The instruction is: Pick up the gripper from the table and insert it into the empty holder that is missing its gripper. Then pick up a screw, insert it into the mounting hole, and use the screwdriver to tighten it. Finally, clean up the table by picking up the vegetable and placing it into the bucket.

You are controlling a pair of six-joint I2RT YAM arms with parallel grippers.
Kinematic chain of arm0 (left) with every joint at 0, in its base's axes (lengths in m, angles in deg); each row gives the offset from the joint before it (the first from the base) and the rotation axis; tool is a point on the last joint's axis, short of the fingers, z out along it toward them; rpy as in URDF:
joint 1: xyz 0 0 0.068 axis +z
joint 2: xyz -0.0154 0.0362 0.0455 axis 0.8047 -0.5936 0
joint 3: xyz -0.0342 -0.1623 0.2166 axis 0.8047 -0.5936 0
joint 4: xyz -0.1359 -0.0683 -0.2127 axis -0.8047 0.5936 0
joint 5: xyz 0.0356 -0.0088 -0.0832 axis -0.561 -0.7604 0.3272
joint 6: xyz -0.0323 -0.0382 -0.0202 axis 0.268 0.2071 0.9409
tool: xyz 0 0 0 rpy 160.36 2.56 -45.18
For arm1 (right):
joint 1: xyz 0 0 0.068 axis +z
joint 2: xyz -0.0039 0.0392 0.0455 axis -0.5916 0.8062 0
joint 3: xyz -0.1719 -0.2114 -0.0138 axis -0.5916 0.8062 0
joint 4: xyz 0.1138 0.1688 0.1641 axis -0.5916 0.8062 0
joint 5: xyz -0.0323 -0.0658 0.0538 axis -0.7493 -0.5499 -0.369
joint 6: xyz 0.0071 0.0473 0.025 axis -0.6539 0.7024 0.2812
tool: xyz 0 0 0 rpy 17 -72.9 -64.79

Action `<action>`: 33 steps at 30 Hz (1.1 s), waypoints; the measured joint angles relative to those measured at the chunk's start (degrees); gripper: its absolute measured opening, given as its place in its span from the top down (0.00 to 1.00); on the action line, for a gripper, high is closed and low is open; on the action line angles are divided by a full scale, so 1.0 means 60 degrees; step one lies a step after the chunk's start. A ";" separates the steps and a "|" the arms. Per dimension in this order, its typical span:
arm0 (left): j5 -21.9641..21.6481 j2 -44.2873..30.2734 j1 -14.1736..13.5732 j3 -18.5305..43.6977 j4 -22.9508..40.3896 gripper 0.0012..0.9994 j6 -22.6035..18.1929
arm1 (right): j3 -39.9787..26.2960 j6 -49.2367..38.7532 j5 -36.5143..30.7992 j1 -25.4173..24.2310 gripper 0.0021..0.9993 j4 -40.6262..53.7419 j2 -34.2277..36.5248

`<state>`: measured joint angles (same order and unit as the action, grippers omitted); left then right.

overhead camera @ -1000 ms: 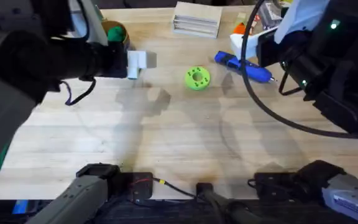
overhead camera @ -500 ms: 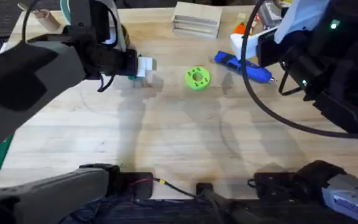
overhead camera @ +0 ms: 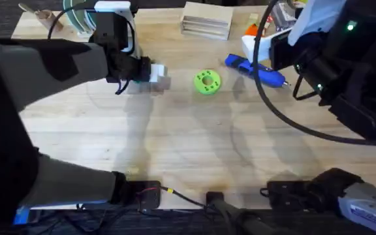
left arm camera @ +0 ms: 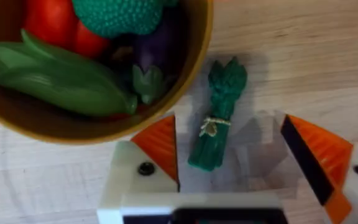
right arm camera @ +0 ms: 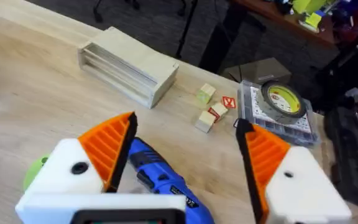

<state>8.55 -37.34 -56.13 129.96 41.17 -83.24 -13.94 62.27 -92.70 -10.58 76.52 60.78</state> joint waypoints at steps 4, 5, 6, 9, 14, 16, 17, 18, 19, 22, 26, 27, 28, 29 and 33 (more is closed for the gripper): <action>0.0004 -0.0259 0.0000 -0.0002 -0.0180 0.00 0.0000 | 0.0000 0.0000 0.0000 0.0000 0.01 0.0000 0.0000; 0.0002 -0.0269 0.0000 -0.0001 -0.0211 0.00 0.0000 | 0.0000 0.0000 0.0000 0.0000 0.01 0.0000 -0.0001; 0.0004 -0.0276 0.0000 0.0000 -0.0251 0.00 0.0000 | 0.0000 0.0000 0.0000 0.0000 0.01 0.0000 -0.0004; 0.0004 -0.0276 0.0000 -0.0004 -0.0302 0.05 -0.0003 | 0.0000 0.0000 0.0000 0.0000 0.01 0.0000 0.0000; -0.0017 -0.0481 0.0000 0.0004 -0.0323 0.17 -0.0036 | 0.0000 0.0000 0.0000 0.0000 0.01 0.0002 -0.0001; -0.0011 -0.0490 0.0019 0.0011 -0.0353 0.24 -0.0048 | 0.0000 0.0000 0.0000 0.0000 0.01 0.0000 0.0000; -0.0011 -0.0511 0.0018 0.0011 -0.0378 0.28 -0.0066 | 0.0000 0.0000 0.0000 0.0000 0.01 0.0000 -0.0003; -0.0007 -0.0520 0.0018 0.0015 -0.0412 0.32 -0.0071 | 0.0000 0.0000 0.0000 0.0000 0.01 0.0000 -0.0002; -0.0005 -0.0527 0.0018 0.0015 -0.0431 0.35 -0.0072 | 0.0000 0.0000 0.0000 0.0000 0.01 0.0000 -0.0004; 0.0020 -0.0527 0.0018 0.0015 -0.0447 0.46 -0.0070 | 0.0000 0.0000 0.0000 0.0000 0.01 0.0000 0.0000; 0.0174 -0.0527 0.0018 0.0015 -0.0473 0.61 -0.0073 | 0.0000 0.0000 0.0000 0.0000 0.01 0.0000 -0.0004; 0.0233 -0.0527 0.0018 0.0015 -0.0473 0.68 -0.0069 | 0.0000 0.0000 0.0000 0.0000 0.01 0.0000 -0.0003; 0.0303 -0.0527 0.0018 0.0015 -0.0476 0.75 -0.0069 | 0.0000 0.0000 0.0000 0.0000 0.01 0.0000 -0.0002; 0.0327 -0.0527 0.0018 0.0015 -0.0491 0.84 -0.0071 | 0.0000 0.0000 0.0000 0.0000 0.01 0.0003 0.0000; 0.0430 -0.0527 0.0011 0.0055 -0.0503 0.98 -0.0073 | 0.0000 0.0000 0.0000 0.0000 0.01 0.0004 0.0000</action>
<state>11.13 -40.51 -56.06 130.29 38.16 -83.68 -13.94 62.27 -92.70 -10.58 76.55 60.78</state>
